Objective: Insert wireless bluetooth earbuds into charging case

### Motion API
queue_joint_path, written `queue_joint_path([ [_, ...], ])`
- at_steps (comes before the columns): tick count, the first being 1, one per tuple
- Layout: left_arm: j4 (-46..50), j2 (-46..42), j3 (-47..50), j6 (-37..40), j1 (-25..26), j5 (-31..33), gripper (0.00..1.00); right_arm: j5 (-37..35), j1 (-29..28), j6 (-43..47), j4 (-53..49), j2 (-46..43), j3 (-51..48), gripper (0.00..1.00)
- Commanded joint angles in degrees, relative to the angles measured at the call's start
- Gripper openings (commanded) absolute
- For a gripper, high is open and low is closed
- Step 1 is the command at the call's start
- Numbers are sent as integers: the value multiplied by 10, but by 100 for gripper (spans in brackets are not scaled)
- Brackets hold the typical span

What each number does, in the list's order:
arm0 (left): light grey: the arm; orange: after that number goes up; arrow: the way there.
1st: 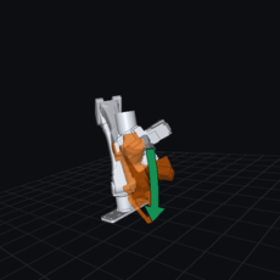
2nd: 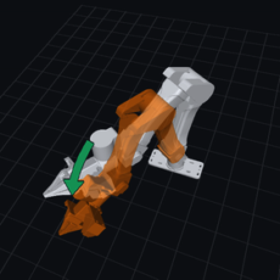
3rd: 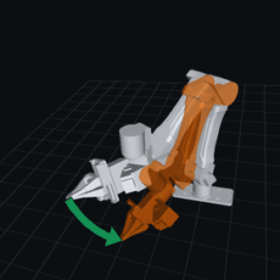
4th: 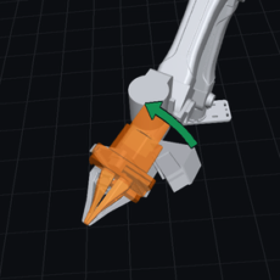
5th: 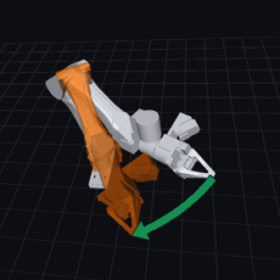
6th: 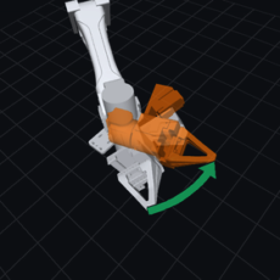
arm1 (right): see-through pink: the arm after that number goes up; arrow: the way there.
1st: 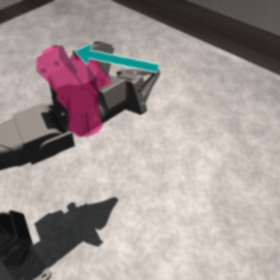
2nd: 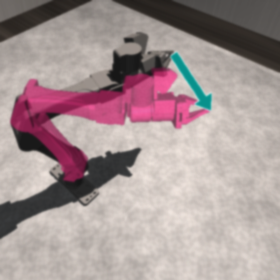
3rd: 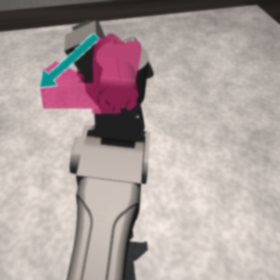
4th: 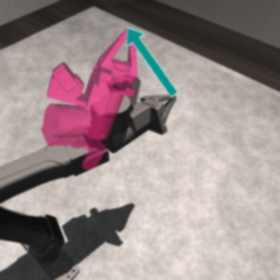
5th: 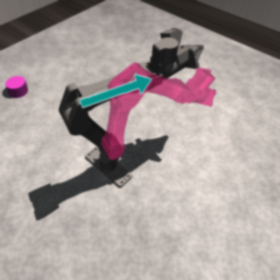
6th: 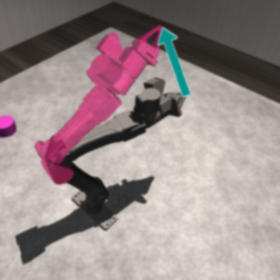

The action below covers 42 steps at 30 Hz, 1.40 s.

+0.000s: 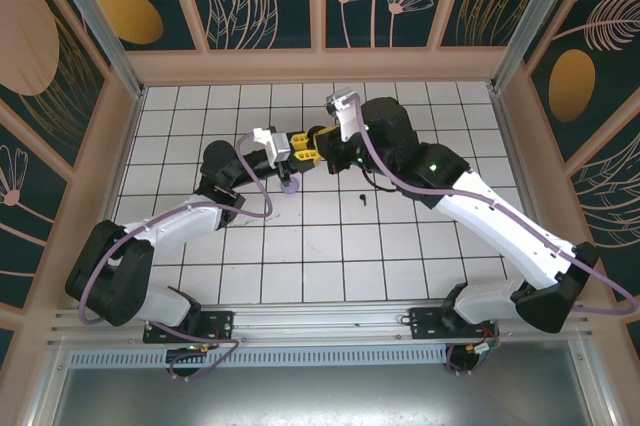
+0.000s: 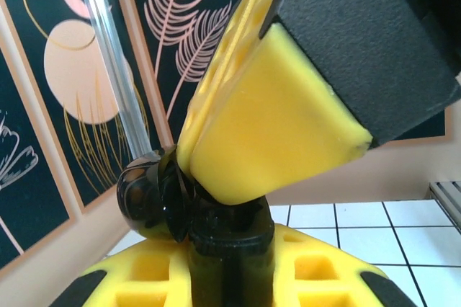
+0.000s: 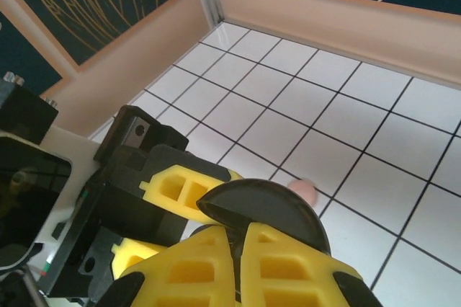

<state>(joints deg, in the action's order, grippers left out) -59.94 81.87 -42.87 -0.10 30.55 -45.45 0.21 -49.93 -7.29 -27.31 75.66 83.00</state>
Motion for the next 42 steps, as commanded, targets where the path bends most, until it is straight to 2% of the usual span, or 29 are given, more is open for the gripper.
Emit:
queue_joint_path([
  [1,-27,-10,-28,-4,9,-14,0,19,-21,19,-25,23,7,2],
  [5,-26,-10,-30,-8,10,-11,0,1,-20,15,-21,19,5,4],
  [11,-28,-3,-29,-17,10,-9,0,-28,-1,-21,-7,-4,21,49],
  [17,-63,8,-16,-42,11,-3,0,3,41,-73,27,-61,42,66],
  [23,-78,12,-11,-49,10,1,0,19,99,-125,22,-95,24,68],
  [27,-77,11,-9,-49,11,3,0,40,114,-145,19,-97,0,68],
  [34,-63,9,-14,-48,11,6,0,118,103,-111,-21,-56,14,68],
  [38,-55,8,-19,-44,11,6,0,82,63,-77,-62,-26,41,73],
  [42,-51,8,-23,-44,11,5,0,64,53,-67,-74,-14,46,74],
])
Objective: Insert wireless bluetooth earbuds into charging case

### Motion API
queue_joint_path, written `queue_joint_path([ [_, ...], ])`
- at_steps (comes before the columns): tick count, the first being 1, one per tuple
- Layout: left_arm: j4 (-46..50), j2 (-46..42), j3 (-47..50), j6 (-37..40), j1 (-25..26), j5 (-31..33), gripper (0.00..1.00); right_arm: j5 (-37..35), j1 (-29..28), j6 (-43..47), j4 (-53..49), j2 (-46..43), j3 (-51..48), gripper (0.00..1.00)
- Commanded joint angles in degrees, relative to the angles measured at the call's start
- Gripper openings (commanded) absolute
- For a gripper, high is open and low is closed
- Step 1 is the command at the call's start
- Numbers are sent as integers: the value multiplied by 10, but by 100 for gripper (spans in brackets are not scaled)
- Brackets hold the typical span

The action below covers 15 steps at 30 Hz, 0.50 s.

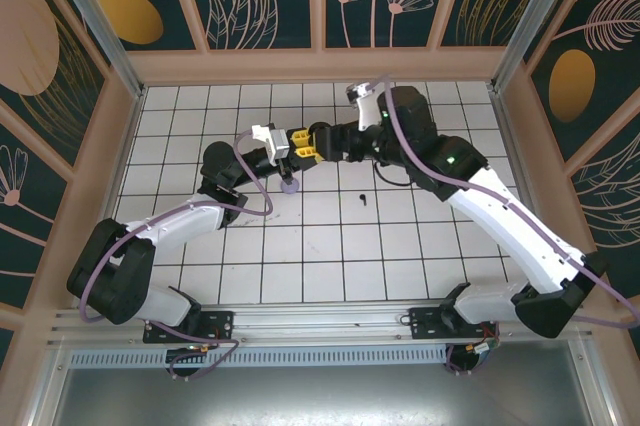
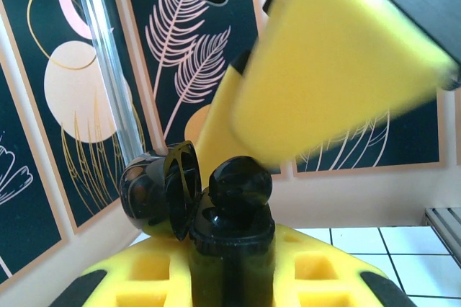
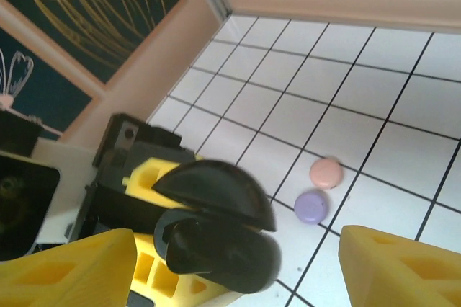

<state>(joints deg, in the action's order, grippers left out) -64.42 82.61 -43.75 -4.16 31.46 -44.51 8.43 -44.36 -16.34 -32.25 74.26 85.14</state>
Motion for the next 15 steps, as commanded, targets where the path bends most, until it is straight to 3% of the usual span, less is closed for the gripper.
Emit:
queue_joint_path([
  [1,-5,0,-15,-3,2,-4,0,-20,-3,25,-26,2,26,74],
  [15,-2,-2,-20,-5,3,-13,0,-51,27,22,-7,14,22,70],
])
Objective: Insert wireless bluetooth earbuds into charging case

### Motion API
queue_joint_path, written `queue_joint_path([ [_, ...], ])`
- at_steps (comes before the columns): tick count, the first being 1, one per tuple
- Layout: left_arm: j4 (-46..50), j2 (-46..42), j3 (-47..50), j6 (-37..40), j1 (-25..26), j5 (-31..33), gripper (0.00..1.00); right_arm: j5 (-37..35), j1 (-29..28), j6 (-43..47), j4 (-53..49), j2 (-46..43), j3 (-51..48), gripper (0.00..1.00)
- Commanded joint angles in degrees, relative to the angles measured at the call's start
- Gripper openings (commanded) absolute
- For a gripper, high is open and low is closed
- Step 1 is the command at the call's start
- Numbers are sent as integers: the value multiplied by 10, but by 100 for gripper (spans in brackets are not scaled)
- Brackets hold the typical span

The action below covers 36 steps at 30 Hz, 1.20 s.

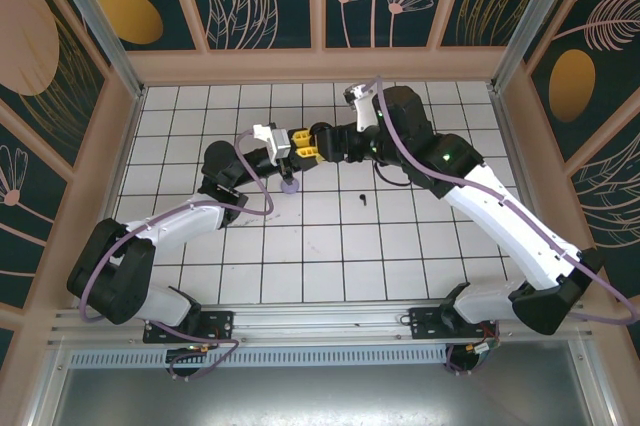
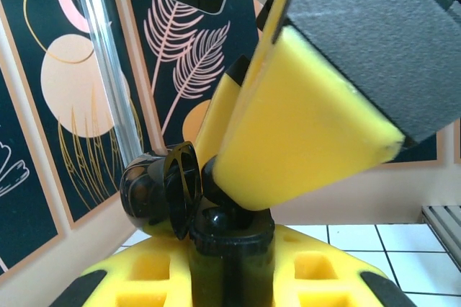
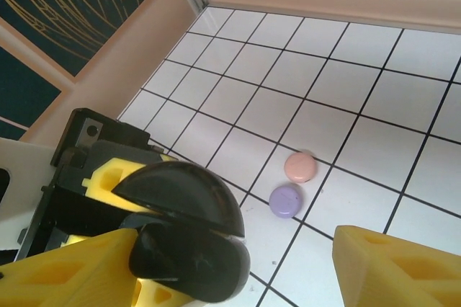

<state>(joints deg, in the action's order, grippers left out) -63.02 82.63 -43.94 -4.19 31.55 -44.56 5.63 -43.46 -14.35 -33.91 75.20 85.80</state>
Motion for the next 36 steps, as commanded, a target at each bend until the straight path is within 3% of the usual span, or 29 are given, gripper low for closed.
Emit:
queue_joint_path([
  [1,-16,-2,-18,-6,1,-13,0,-21,22,1,12,5,14,69],
  [13,-16,-8,-16,-4,2,-13,0,-18,47,-16,20,-7,-5,66],
  [22,-19,-5,-12,-5,2,-9,0,42,54,-47,64,-40,-11,68],
  [26,-21,-4,-4,-3,2,10,0,24,72,-57,66,-45,-21,69],
  [32,-69,-16,30,-21,1,93,0,24,148,-122,113,-85,-173,69],
  [36,-89,-22,52,-25,2,127,0,42,165,-137,137,-80,-272,69],
])
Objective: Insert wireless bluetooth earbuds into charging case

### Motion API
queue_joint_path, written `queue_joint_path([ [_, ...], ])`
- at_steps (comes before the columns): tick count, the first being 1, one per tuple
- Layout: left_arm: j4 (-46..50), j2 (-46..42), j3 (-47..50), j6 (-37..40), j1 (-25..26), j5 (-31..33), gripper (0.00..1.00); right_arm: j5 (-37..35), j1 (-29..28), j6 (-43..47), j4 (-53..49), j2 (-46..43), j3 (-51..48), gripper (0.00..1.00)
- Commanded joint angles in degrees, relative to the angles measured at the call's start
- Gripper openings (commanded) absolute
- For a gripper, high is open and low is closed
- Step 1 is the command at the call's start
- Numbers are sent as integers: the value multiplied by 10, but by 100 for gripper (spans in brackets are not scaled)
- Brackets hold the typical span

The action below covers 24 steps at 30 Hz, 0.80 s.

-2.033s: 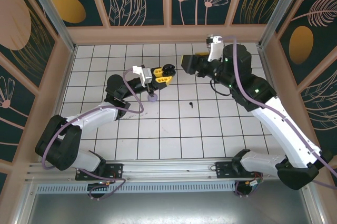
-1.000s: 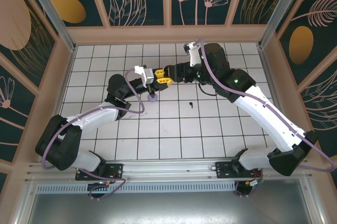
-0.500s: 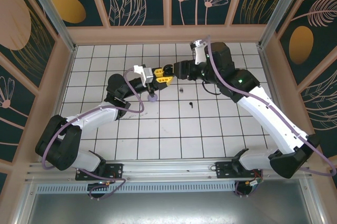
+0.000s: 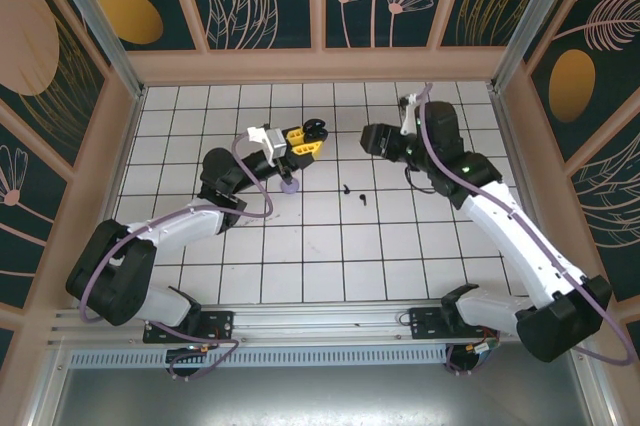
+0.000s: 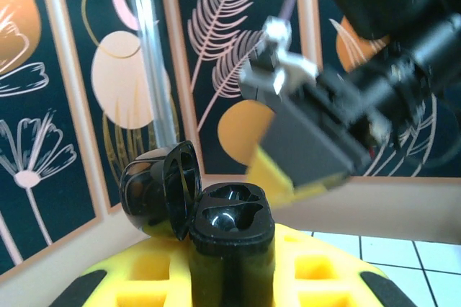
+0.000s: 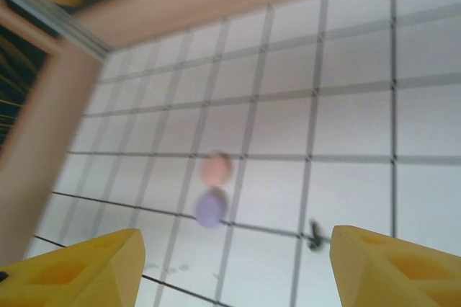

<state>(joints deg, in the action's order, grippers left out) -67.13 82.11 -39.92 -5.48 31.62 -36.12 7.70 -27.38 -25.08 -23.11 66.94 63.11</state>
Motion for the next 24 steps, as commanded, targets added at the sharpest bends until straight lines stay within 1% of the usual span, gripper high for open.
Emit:
queue_joint_path([
  [1,-48,-18,15,-12,1,51,0,28,5,-28,31,11,-58,68],
  [5,-60,-19,31,-17,1,86,0,4,7,-15,34,59,-98,66],
  [7,-70,-20,41,-19,1,93,0,-15,9,-6,40,80,-114,65],
  [10,-75,-26,54,-18,1,98,0,-23,14,19,49,111,-128,62],
  [16,-71,-34,65,-12,1,98,0,6,24,83,44,184,-114,51],
  [19,-68,-34,62,-9,1,92,0,24,24,102,40,220,-99,47],
  [24,-66,-32,60,-9,1,86,0,35,22,114,40,260,-81,44],
])
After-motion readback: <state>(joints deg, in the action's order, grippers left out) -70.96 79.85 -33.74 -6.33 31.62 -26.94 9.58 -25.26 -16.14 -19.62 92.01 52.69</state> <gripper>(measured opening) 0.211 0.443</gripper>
